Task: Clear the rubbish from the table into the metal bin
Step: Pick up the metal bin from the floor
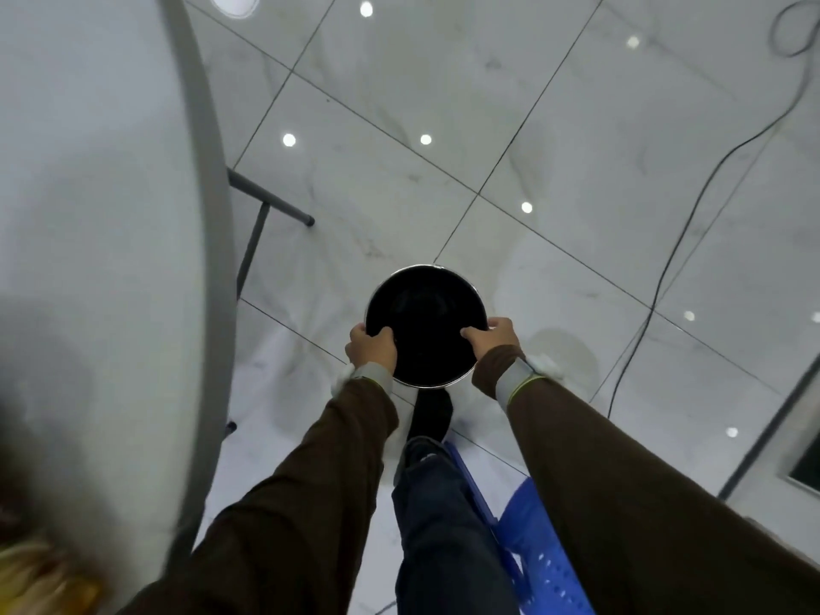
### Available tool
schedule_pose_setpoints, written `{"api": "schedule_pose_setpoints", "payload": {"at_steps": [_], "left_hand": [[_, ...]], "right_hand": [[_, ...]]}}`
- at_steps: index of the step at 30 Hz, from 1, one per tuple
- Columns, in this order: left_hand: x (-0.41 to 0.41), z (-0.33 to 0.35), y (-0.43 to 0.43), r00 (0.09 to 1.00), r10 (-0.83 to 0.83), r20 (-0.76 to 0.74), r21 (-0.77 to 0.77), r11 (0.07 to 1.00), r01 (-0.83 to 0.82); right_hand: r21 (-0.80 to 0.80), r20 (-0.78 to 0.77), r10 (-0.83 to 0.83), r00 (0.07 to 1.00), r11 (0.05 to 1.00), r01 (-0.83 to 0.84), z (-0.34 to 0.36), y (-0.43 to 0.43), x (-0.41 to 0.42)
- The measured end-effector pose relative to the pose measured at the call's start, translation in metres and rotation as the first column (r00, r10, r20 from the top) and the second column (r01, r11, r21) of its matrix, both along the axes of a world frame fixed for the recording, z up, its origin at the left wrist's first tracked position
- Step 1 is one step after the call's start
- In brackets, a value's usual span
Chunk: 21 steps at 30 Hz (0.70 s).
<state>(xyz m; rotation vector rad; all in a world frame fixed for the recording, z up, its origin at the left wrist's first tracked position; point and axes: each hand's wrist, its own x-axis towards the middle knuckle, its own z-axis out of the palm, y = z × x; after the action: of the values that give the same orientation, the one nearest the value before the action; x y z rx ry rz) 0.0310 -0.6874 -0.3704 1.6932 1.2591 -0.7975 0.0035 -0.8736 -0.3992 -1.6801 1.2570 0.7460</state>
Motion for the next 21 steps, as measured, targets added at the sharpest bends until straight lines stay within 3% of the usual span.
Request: {"api": "schedule_pose_setpoints", "payload": {"at_steps": [3,7,13,16,21], "left_hand": [[-0.003,0.05,-0.007,0.998,-0.065,0.021,-0.03,0.997,0.066],[-0.019,0.154,-0.003,0.957,-0.22,0.189,-0.03,0.973,0.229],[-0.044,0.3,0.021,0.822,-0.354,0.447,-0.044,0.909,0.415],[-0.051,0.385,0.031,0.729,-0.318,0.606,0.002,0.917,0.399],[-0.044,0.48,0.043,0.645,-0.164,0.746,-0.006,0.968,0.253]], "right_hand": [[-0.021,0.04,-0.043,0.998,0.999,0.044,0.047,-0.006,-0.012],[-0.127,0.135,-0.025,0.991,0.991,0.042,0.153,-0.019,-0.045],[-0.265,0.189,0.176,0.966,0.956,-0.123,0.316,-0.028,-0.077],[-0.317,0.277,0.234,0.932,0.938,-0.141,0.394,-0.018,-0.078],[-0.322,0.495,0.249,0.833,0.942,-0.091,0.488,0.005,-0.059]]}}
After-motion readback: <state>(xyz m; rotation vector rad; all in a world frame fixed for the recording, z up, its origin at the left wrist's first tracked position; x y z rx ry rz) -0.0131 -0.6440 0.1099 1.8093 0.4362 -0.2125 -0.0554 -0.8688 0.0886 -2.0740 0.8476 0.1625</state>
